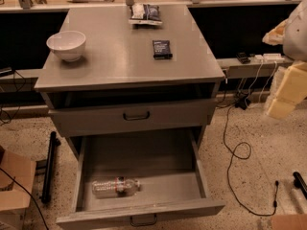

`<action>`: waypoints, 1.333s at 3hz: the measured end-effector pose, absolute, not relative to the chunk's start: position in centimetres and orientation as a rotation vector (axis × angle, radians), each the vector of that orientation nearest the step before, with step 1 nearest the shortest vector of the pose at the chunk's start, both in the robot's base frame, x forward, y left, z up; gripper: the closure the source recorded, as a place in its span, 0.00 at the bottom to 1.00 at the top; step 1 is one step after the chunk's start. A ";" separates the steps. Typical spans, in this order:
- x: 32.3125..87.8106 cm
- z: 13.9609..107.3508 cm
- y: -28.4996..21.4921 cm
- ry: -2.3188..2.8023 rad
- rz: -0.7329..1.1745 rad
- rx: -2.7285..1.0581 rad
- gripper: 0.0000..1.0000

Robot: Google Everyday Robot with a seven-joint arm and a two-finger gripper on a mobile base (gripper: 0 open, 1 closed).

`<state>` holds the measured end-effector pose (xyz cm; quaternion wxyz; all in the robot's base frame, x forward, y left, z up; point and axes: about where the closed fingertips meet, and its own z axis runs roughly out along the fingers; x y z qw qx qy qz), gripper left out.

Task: Pick water bottle from middle drawer and place on counter

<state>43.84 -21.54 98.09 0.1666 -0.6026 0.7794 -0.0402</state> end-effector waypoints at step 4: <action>46.7 89.0 -12.2 2.072 0.200 -1.815 0.00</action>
Offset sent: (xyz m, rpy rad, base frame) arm 0.0465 0.1885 -0.1334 0.5912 0.1032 0.1731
